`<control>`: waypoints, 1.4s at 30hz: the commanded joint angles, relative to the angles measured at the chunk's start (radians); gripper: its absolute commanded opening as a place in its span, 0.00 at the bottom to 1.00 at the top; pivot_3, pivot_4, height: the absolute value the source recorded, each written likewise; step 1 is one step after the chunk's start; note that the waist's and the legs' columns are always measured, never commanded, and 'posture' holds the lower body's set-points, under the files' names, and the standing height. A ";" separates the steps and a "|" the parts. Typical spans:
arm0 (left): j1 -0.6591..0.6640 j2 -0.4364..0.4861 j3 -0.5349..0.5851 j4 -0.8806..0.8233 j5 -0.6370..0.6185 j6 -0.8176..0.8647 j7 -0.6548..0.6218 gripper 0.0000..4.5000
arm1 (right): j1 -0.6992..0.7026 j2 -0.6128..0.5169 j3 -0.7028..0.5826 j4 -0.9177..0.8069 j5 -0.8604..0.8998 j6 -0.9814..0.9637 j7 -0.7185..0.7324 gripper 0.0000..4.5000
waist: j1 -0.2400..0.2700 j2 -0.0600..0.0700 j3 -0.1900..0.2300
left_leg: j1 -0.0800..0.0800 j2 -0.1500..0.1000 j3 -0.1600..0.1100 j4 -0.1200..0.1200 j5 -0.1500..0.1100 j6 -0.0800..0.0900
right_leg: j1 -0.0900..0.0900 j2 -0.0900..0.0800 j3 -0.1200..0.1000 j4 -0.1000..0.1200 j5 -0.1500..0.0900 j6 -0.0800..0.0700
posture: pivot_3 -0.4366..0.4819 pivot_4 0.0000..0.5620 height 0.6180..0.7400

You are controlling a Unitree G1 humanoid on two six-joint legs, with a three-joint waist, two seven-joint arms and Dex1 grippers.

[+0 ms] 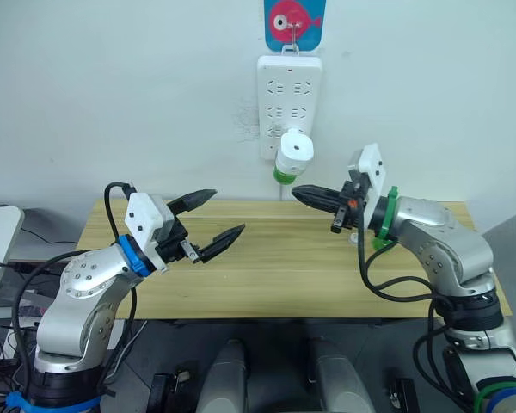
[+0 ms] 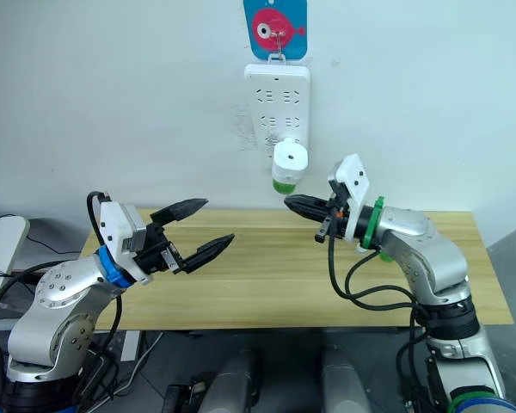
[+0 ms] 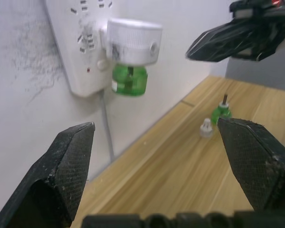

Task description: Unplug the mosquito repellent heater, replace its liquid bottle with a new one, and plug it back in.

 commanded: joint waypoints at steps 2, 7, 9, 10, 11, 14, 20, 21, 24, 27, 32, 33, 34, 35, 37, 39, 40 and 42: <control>-0.027 -0.011 -0.010 -0.040 -0.025 0.004 0.017 1.00 | -0.031 0.025 -0.001 0.002 -0.034 -0.034 -0.046 0.01 | 0.000 0.000 0.000 | 0.000 0.000 0.000 0.000 0.000 0.000 | 0.000 0.000 0.000 0.000 0.000 0.000 | 0.51 0.46 1.00; -0.048 -0.016 -0.016 -0.035 -0.031 0.009 0.028 1.00 | -0.048 0.042 -0.017 0.009 -0.041 -0.028 -0.084 0.01 | -0.001 0.000 0.000 | 0.000 0.000 0.000 0.000 0.000 0.000 | 0.000 0.000 0.000 0.000 0.000 0.000 | 0.51 0.46 1.00; -0.060 -0.020 -0.021 -0.030 -0.031 0.008 0.030 1.00 | -0.050 0.045 -0.024 0.010 -0.041 -0.033 -0.096 0.01 | -0.001 0.000 0.000 | 0.000 0.000 0.000 0.000 0.000 0.000 | 0.000 0.000 0.000 0.000 0.000 0.000 | 0.51 0.46 1.00; -0.065 -0.022 -0.024 -0.028 -0.031 0.008 0.031 1.00 | -0.051 0.046 -0.027 0.009 -0.041 -0.034 -0.101 0.01 | -0.001 0.000 0.000 | 0.000 0.000 0.000 0.000 0.000 0.000 | 0.000 0.000 0.000 0.000 0.000 0.000 | 0.51 0.46 1.00; -0.072 -0.025 -0.028 -0.025 -0.030 0.007 0.032 1.00 | -0.052 0.046 -0.030 0.008 -0.039 -0.033 -0.106 0.01 | -0.001 0.000 0.000 | 0.000 0.000 0.000 0.000 0.000 0.000 | 0.000 0.000 0.000 0.000 0.000 0.000 | 0.51 0.46 1.00; -0.085 -0.031 -0.035 -0.019 -0.028 0.007 0.033 1.00 | -0.050 0.045 -0.037 0.002 -0.036 -0.027 -0.116 0.01 | -0.001 0.000 0.000 | 0.000 0.000 0.000 0.000 0.000 0.000 | 0.000 0.000 0.000 0.000 0.000 0.000 | 0.50 0.45 1.00; -0.093 -0.033 -0.041 -0.012 -0.033 0.005 0.033 1.00 | -0.042 0.030 -0.029 -0.005 -0.047 -0.030 -0.117 0.01 | -0.003 0.000 0.000 | 0.000 0.000 0.000 -0.001 0.000 0.000 | 0.000 0.000 0.000 0.000 0.000 0.000 | 0.49 0.45 1.00; -0.094 -0.033 -0.041 -0.011 -0.033 0.004 0.033 1.00 | -0.041 0.028 -0.027 -0.005 -0.048 -0.031 -0.116 0.01 | -0.003 0.000 0.000 | 0.000 0.000 0.000 -0.001 0.000 0.000 | 0.000 0.000 0.000 0.000 0.000 0.000 | 0.49 0.45 1.00; -0.095 -0.033 -0.042 -0.009 -0.035 0.004 0.032 1.00 | -0.039 0.024 -0.023 -0.009 -0.048 -0.029 -0.113 0.01 | -0.003 0.000 0.000 | 0.000 0.000 0.000 -0.001 0.000 0.000 | 0.000 0.000 0.000 0.000 0.000 0.000 | 0.49 0.45 1.00; -0.095 -0.032 -0.042 -0.009 -0.037 0.004 0.030 1.00 | -0.033 0.022 -0.017 -0.017 -0.042 -0.024 -0.105 0.01 | -0.003 0.000 0.000 | 0.000 0.000 0.000 -0.001 0.000 0.000 | 0.000 0.000 0.000 0.000 0.000 0.000 | 0.49 0.45 1.00; -0.094 -0.031 -0.043 -0.009 -0.037 0.005 0.029 1.00 | -0.021 0.017 0.000 -0.032 -0.043 -0.018 -0.096 0.01 | -0.003 0.000 0.000 | 0.000 0.000 0.000 -0.001 0.000 0.000 | 0.000 0.000 0.000 0.000 0.000 0.000 | 0.49 0.45 1.00; -0.093 -0.031 -0.043 -0.009 -0.037 0.005 0.029 1.00 | -0.020 0.019 0.001 -0.032 -0.045 -0.019 -0.099 0.01 | -0.003 0.000 0.000 | 0.000 0.000 0.000 -0.001 0.000 0.000 | 0.000 0.000 0.000 0.000 0.000 0.000 | 0.49 0.45 1.00; -0.092 -0.031 -0.043 -0.010 -0.037 0.006 0.029 1.00 | -0.020 0.022 0.001 -0.031 -0.046 -0.019 -0.103 0.01 | -0.003 0.000 0.000 | 0.000 0.000 0.000 -0.001 0.000 0.000 | 0.000 0.000 0.000 0.000 0.000 0.000 | 0.49 0.45 1.00; -0.092 -0.031 -0.043 -0.010 -0.037 0.006 0.029 1.00 | -0.022 0.026 0.001 -0.029 -0.047 -0.018 -0.107 0.01 | -0.003 0.000 0.000 | 0.000 0.000 0.000 -0.001 0.000 0.000 | 0.000 0.000 0.000 0.000 0.000 0.000 | 0.49 0.45 1.00; -0.091 -0.031 -0.043 -0.011 -0.036 0.007 0.030 1.00 | -0.030 0.038 -0.002 -0.019 -0.049 -0.018 -0.120 0.01 | -0.003 0.000 0.000 | 0.000 0.000 0.000 -0.001 0.000 0.000 | 0.000 0.000 0.000 0.000 0.000 0.000 | 0.49 0.45 1.00; -0.088 -0.032 -0.044 -0.013 -0.036 0.007 0.031 1.00 | -0.038 0.046 -0.004 -0.009 -0.053 -0.019 -0.130 0.01 | -0.003 0.000 0.000 | 0.000 0.000 0.000 -0.001 0.000 0.000 | 0.000 0.000 0.000 0.000 0.000 0.000 | 0.49 0.45 1.00; -0.088 -0.032 -0.044 -0.015 -0.037 0.009 0.033 1.00 | -0.040 0.048 -0.005 -0.005 -0.056 -0.020 -0.132 0.01 | -0.003 0.000 0.000 | 0.000 0.000 0.000 -0.001 0.000 0.000 | 0.000 0.000 0.000 0.000 0.000 0.000 | 0.50 0.46 1.00; -0.087 -0.032 -0.043 -0.019 -0.039 0.012 0.037 1.00 | -0.044 0.044 0.000 0.007 -0.082 -0.039 -0.136 0.01 | -0.002 0.000 0.000 | 0.000 0.000 0.000 -0.001 0.000 0.000 | 0.000 0.000 0.000 0.000 0.000 0.000 | 0.50 0.46 1.00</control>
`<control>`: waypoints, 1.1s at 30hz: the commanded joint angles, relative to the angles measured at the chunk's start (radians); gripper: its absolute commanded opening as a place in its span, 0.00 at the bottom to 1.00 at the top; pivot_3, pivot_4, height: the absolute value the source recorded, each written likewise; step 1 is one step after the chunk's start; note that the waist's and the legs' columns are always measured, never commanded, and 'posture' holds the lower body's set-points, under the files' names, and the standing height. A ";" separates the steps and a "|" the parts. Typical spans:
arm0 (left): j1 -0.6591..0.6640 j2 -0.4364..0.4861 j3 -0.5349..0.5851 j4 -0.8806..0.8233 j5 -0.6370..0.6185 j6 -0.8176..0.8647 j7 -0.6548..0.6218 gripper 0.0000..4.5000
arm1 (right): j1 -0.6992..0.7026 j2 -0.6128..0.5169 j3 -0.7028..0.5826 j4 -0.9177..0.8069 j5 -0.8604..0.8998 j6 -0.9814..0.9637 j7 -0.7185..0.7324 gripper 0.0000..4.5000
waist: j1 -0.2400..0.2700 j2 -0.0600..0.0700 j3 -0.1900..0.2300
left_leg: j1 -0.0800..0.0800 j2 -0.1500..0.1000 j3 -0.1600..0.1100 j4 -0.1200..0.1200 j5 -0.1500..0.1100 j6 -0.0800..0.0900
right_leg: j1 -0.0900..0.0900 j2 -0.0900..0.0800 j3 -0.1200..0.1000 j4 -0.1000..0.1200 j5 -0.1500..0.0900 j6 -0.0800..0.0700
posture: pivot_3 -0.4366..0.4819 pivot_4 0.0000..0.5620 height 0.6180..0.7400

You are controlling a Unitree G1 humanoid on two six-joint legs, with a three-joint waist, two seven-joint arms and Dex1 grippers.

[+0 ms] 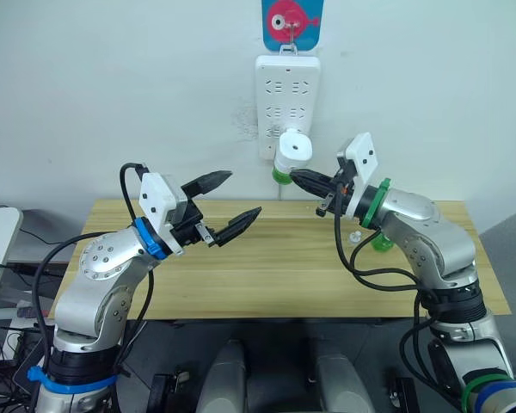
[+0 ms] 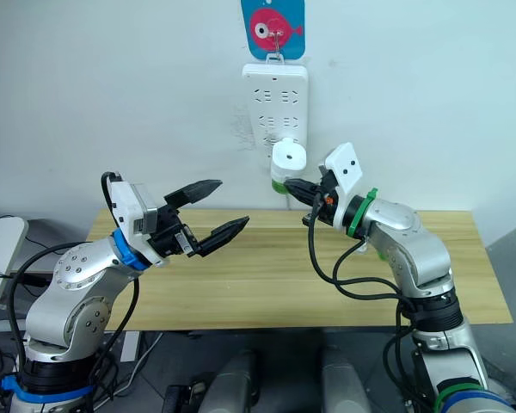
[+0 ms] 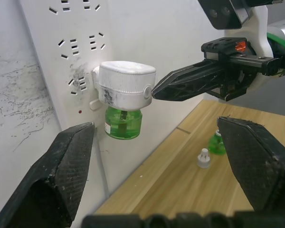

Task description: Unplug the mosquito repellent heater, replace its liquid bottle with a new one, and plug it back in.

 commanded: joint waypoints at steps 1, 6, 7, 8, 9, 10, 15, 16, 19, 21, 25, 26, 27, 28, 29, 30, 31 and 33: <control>0.000 -0.003 0.003 -0.029 -0.023 0.001 0.003 1.00 | -0.021 -0.001 -0.002 0.001 -0.038 -0.035 -0.022 0.01 | 0.000 0.000 0.000 | 0.000 0.000 0.000 0.000 0.000 0.000 | 0.000 0.000 0.000 0.000 0.000 0.000 | 0.50 0.46 1.00; 0.001 -0.006 0.006 -0.035 -0.028 0.009 0.013 1.00 | -0.030 0.022 -0.032 0.022 -0.065 -0.059 -0.073 0.01 | 0.000 0.000 0.000 | 0.000 0.000 0.000 0.000 0.000 0.000 | 0.000 0.000 0.000 0.000 0.000 0.000 | 0.50 0.46 1.00; 0.002 -0.007 0.006 -0.035 -0.028 0.010 0.014 1.00 | -0.031 0.027 -0.039 0.023 -0.065 -0.058 -0.080 0.01 | 0.000 0.000 0.000 | 0.000 0.000 0.000 0.000 0.000 0.000 | 0.000 0.000 0.000 0.001 0.000 0.000 | 0.50 0.46 1.00; 0.002 -0.007 0.006 -0.035 -0.029 0.011 0.014 1.00 | -0.032 0.027 -0.040 0.023 -0.069 -0.061 -0.083 0.01 | 0.000 0.000 0.000 | 0.000 0.000 0.000 0.000 0.000 0.000 | 0.000 0.000 0.000 0.001 0.000 0.000 | 0.50 0.46 1.00; 0.001 -0.006 0.005 -0.034 -0.031 0.011 0.014 1.00 | -0.031 0.027 -0.043 0.022 -0.073 -0.059 -0.090 0.01 | 0.000 0.000 0.000 | 0.000 0.000 0.000 0.000 0.000 0.000 | 0.000 0.000 0.000 0.001 0.000 0.000 | 0.50 0.46 1.00; 0.001 -0.006 0.005 -0.034 -0.032 0.011 0.015 1.00 | -0.030 0.027 -0.046 0.021 -0.076 -0.058 -0.096 0.01 | 0.001 0.000 0.000 | 0.000 0.000 0.000 0.000 0.000 0.000 | 0.000 0.000 0.000 0.001 0.000 0.000 | 0.50 0.46 1.00; -0.002 -0.004 -0.005 -0.020 -0.030 0.009 0.006 1.00 | -0.002 -0.007 -0.046 -0.026 -0.051 -0.028 -0.064 0.01 | 0.000 0.000 0.000 | 0.000 0.000 0.000 0.000 0.000 0.000 | 0.000 0.000 0.000 0.001 0.000 0.000 | 0.47 0.46 1.00; 0.003 0.002 -0.003 -0.015 -0.033 0.015 0.000 1.00 | 0.020 -0.036 -0.030 -0.060 -0.027 -0.013 -0.012 0.01 | 0.002 0.000 0.000 | 0.000 0.000 0.000 0.000 0.000 0.000 | 0.000 0.000 0.000 0.001 0.000 0.000 | 0.47 0.46 1.00; 0.022 0.021 0.018 0.012 -0.052 0.043 -0.015 1.00 | 0.107 -0.170 0.045 -0.179 0.007 -0.064 0.198 0.01 | 0.005 0.000 0.000 | 0.000 -0.001 -0.001 0.000 0.000 0.000 | 0.001 -0.001 -0.001 -0.001 0.000 0.000 | 0.47 0.46 1.00; 0.043 0.055 0.030 0.043 -0.061 0.066 -0.053 1.00 | 0.171 -0.236 0.039 -0.221 0.026 -0.092 0.272 0.01 | -0.001 0.000 0.000 | 0.000 0.000 -0.001 -0.001 0.000 0.000 | 0.001 -0.001 -0.001 -0.004 0.000 0.000 | 0.47 0.45 1.00; 0.057 0.157 0.045 0.120 -0.042 0.104 -0.119 1.00 | 0.256 -0.335 -0.048 -0.223 0.078 -0.108 0.366 0.01 | -0.006 0.000 0.000 | 0.000 0.001 0.000 -0.003 -0.001 0.001 | 0.000 0.000 0.000 -0.004 -0.001 -0.001 | 0.47 0.45 1.00; 0.053 0.193 0.042 0.144 -0.025 0.113 -0.131 1.00 | 0.269 -0.364 -0.078 -0.207 0.090 -0.109 0.390 0.01 | -0.006 0.000 0.000 | 0.000 0.001 0.000 -0.003 -0.001 0.001 | 0.000 0.001 -0.001 -0.004 -0.001 -0.001 | 0.47 0.45 1.00; 0.043 0.225 0.046 0.170 -0.012 0.117 -0.141 1.00 | 0.277 -0.398 -0.117 -0.183 0.106 -0.100 0.411 0.04 | -0.006 0.000 0.000 | 0.000 0.001 0.000 -0.002 -0.001 0.001 | 0.000 0.001 -0.001 -0.003 -0.001 -0.001 | 0.47 0.45 1.00; 0.029 0.255 0.062 0.202 -0.008 0.113 -0.156 1.00 | 0.287 -0.438 -0.162 -0.152 0.121 -0.090 0.435 0.09 | -0.004 0.000 0.000 | 0.000 0.001 0.000 -0.002 -0.001 0.001 | 0.000 0.001 0.000 -0.003 -0.001 0.000 | 0.47 0.44 1.00; 0.017 0.284 0.075 0.237 0.000 0.105 -0.173 1.00 | 0.302 -0.480 -0.203 -0.124 0.129 -0.089 0.464 0.13 | -0.003 0.000 0.000 | 0.000 0.001 0.000 -0.002 -0.001 0.001 | 0.001 0.001 0.000 -0.003 -0.001 0.000 | 0.47 0.44 1.00; 0.007 0.312 0.081 0.273 0.016 0.086 -0.191 1.00 | 0.320 -0.517 -0.237 -0.100 0.132 -0.094 0.489 0.20 | 0.000 0.000 0.000 | 0.000 0.001 0.000 -0.001 -0.001 0.001 | 0.001 0.001 0.000 -0.003 -0.001 0.000 | 0.46 0.43 1.00; -0.001 0.336 0.082 0.311 0.040 0.054 -0.209 1.00 | 0.344 -0.554 -0.262 -0.079 0.128 -0.112 0.520 0.28 | 0.002 0.000 0.000 | 0.000 0.001 0.000 -0.001 -0.001 0.001 | 0.001 0.001 0.000 -0.004 -0.001 0.000 | 0.46 0.43 1.00; -0.022 0.373 0.087 0.374 0.062 0.039 -0.232 1.00 | 0.392 -0.613 -0.310 -0.029 0.109 -0.155 0.574 0.43 | 0.004 0.000 0.000 | 0.000 0.000 0.001 -0.002 -0.001 0.001 | 0.001 0.000 -0.001 -0.005 -0.001 0.000 | 0.46 0.43 1.00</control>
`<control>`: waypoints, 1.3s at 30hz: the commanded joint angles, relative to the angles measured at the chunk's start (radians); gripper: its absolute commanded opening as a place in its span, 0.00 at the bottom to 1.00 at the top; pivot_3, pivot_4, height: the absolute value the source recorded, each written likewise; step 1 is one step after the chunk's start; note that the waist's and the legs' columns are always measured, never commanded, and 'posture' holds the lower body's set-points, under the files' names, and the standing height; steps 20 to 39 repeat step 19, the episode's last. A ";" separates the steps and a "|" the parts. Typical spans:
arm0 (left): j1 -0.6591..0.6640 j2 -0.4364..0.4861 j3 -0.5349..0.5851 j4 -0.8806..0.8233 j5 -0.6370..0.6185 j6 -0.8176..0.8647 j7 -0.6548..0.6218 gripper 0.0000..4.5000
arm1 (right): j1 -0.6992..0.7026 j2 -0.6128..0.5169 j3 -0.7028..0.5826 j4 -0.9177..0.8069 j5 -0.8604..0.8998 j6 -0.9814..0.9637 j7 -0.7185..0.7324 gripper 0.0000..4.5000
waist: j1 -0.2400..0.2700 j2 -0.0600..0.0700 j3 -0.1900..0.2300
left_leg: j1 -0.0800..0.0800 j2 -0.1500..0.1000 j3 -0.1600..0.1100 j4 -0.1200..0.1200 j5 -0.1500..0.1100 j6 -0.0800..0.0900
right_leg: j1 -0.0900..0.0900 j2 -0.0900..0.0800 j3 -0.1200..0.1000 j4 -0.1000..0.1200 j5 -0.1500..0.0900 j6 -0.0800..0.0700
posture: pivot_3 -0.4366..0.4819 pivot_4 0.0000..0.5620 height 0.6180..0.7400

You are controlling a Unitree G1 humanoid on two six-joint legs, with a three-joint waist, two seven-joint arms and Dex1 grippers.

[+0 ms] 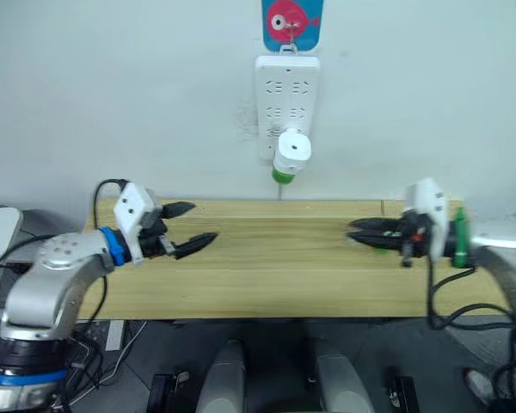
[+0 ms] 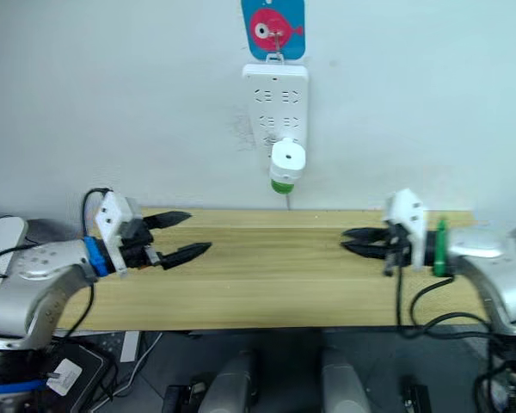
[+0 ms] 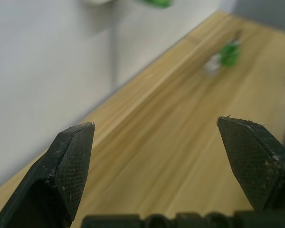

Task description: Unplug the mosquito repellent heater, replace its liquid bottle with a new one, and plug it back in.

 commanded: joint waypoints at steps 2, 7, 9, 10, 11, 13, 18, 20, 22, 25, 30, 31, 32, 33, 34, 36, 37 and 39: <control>-0.061 0.069 0.034 0.129 0.066 -0.082 -0.056 1.00 | 0.055 -0.095 -0.124 0.121 -0.011 -0.088 0.102 0.59 | -0.001 0.000 0.000 | 0.000 0.000 0.000 0.000 0.000 0.000 | 0.000 0.000 0.000 -0.001 0.000 0.000 | 0.45 0.41 1.00; -0.102 0.075 0.018 0.238 0.142 -0.183 -0.066 1.00 | -0.021 -0.092 -0.149 0.254 -0.022 -0.118 0.073 0.99 | -0.011 0.000 -0.001 | 0.000 0.000 0.003 0.000 0.000 0.000 | 0.000 -0.001 0.002 0.000 0.000 0.000 | 0.44 0.37 1.00; -0.113 0.066 0.020 0.256 0.151 -0.204 -0.069 1.00 | -0.035 -0.087 -0.148 0.270 -0.022 -0.117 0.070 0.99 | -0.012 0.000 -0.001 | 0.000 0.001 0.003 0.000 0.000 0.000 | -0.001 0.000 0.002 0.000 0.000 0.000 | 0.44 0.37 1.00; -0.120 0.060 0.020 0.261 0.153 -0.209 -0.069 1.00 | -0.044 -0.084 -0.145 0.276 -0.022 -0.113 0.063 0.99 | -0.012 0.000 -0.001 | 0.000 0.001 0.002 0.000 0.000 0.000 | -0.001 0.000 0.001 0.001 0.000 0.000 | 0.44 0.36 1.00; -0.127 0.054 0.022 0.263 0.155 -0.218 -0.066 1.00 | -0.053 -0.082 -0.143 0.275 -0.018 -0.101 0.055 0.99 | -0.012 0.000 -0.001 | 0.000 0.001 0.002 0.000 0.000 0.000 | -0.001 0.000 0.001 0.001 0.000 0.000 | 0.44 0.36 1.00; -0.136 0.045 0.026 0.263 0.150 -0.216 -0.067 1.00 | -0.078 -0.076 -0.137 0.275 -0.006 -0.077 0.046 0.99 | -0.011 0.000 -0.001 | 0.000 0.000 0.003 0.000 0.000 0.000 | -0.001 -0.001 0.002 0.001 0.000 0.000 | 0.44 0.34 1.00; -0.124 0.027 0.040 0.246 0.133 -0.211 -0.071 1.00 | -0.117 -0.064 -0.114 0.295 -0.018 -0.078 0.038 0.99 | -0.010 0.000 -0.002 | 0.000 0.000 0.002 0.001 0.000 0.000 | -0.001 -0.002 0.001 0.002 0.000 0.000 | 0.45 0.33 1.00; -0.123 0.026 0.043 0.243 0.129 -0.203 -0.070 1.00 | -0.120 -0.061 -0.108 0.300 -0.022 -0.083 0.038 0.99 | -0.010 0.000 -0.002 | 0.000 0.000 0.002 0.001 0.000 0.000 | -0.001 -0.002 0.001 0.002 0.000 0.000 | 0.45 0.33 1.00; -0.123 0.026 0.043 0.243 0.129 -0.203 -0.070 1.00 | -0.120 -0.061 -0.108 0.300 -0.022 -0.083 0.038 0.99 | -0.010 0.000 -0.002 | 0.000 0.000 0.002 0.001 0.000 0.000 | -0.001 -0.002 0.001 0.002 0.000 0.000 | 0.45 0.33 1.00; -0.123 0.026 0.043 0.243 0.129 -0.203 -0.070 1.00 | -0.120 -0.061 -0.108 0.300 -0.022 -0.083 0.038 0.99 | -0.010 0.000 -0.002 | 0.000 0.000 0.002 0.001 0.000 0.000 | -0.001 -0.002 0.001 0.002 0.000 0.000 | 0.45 0.33 1.00; -0.123 0.026 0.043 0.243 0.129 -0.203 -0.070 1.00 | -0.120 -0.061 -0.108 0.300 -0.022 -0.083 0.038 0.99 | -0.010 0.000 -0.002 | 0.000 0.000 0.002 0.001 0.000 0.000 | -0.001 -0.002 0.001 0.002 0.000 0.000 | 0.45 0.33 1.00; -0.123 0.026 0.043 0.243 0.129 -0.203 -0.070 1.00 | -0.120 -0.061 -0.108 0.300 -0.022 -0.083 0.038 0.99 | -0.010 0.000 -0.002 | 0.000 0.000 0.002 0.001 0.000 0.000 | -0.001 -0.002 0.001 0.002 0.000 0.000 | 0.45 0.33 1.00; -0.123 0.026 0.043 0.243 0.129 -0.203 -0.070 1.00 | -0.120 -0.061 -0.108 0.300 -0.022 -0.083 0.038 0.99 | -0.010 0.000 -0.002 | 0.000 0.000 0.002 0.001 0.000 0.000 | -0.001 -0.002 0.001 0.002 0.000 0.000 | 0.45 0.33 1.00; -0.123 0.026 0.043 0.243 0.129 -0.203 -0.070 1.00 | -0.120 -0.061 -0.108 0.300 -0.022 -0.083 0.038 0.99 | -0.010 0.000 -0.002 | 0.000 0.000 0.002 0.001 0.000 0.000 | -0.001 -0.002 0.001 0.002 0.000 0.000 | 0.45 0.33 1.00; -0.123 0.026 0.043 0.243 0.129 -0.203 -0.070 1.00 | -0.120 -0.061 -0.108 0.300 -0.022 -0.083 0.038 0.99 | -0.010 0.000 -0.002 | 0.000 0.000 0.002 0.001 0.000 0.000 | -0.001 -0.002 0.001 0.002 0.000 0.000 | 0.45 0.33 1.00; -0.123 0.026 0.043 0.243 0.129 -0.203 -0.070 1.00 | -0.120 -0.061 -0.108 0.300 -0.022 -0.083 0.038 0.99 | -0.010 0.000 -0.002 | 0.000 0.000 0.002 0.001 0.000 0.000 | -0.001 -0.002 0.001 0.002 0.000 0.000 | 0.45 0.33 1.00; -0.123 0.026 0.043 0.243 0.129 -0.203 -0.070 1.00 | -0.120 -0.061 -0.108 0.300 -0.022 -0.083 0.038 0.99 | -0.010 0.000 -0.002 | 0.000 0.000 0.002 0.001 0.000 0.000 | -0.001 -0.002 0.001 0.002 0.000 0.000 | 0.45 0.33 1.00; -0.123 0.026 0.043 0.243 0.129 -0.203 -0.070 1.00 | -0.120 -0.061 -0.108 0.300 -0.022 -0.083 0.038 0.99 | -0.010 0.000 -0.002 | 0.000 0.000 0.002 0.001 0.000 0.000 | -0.001 -0.002 0.001 0.002 0.000 0.000 | 0.45 0.33 1.00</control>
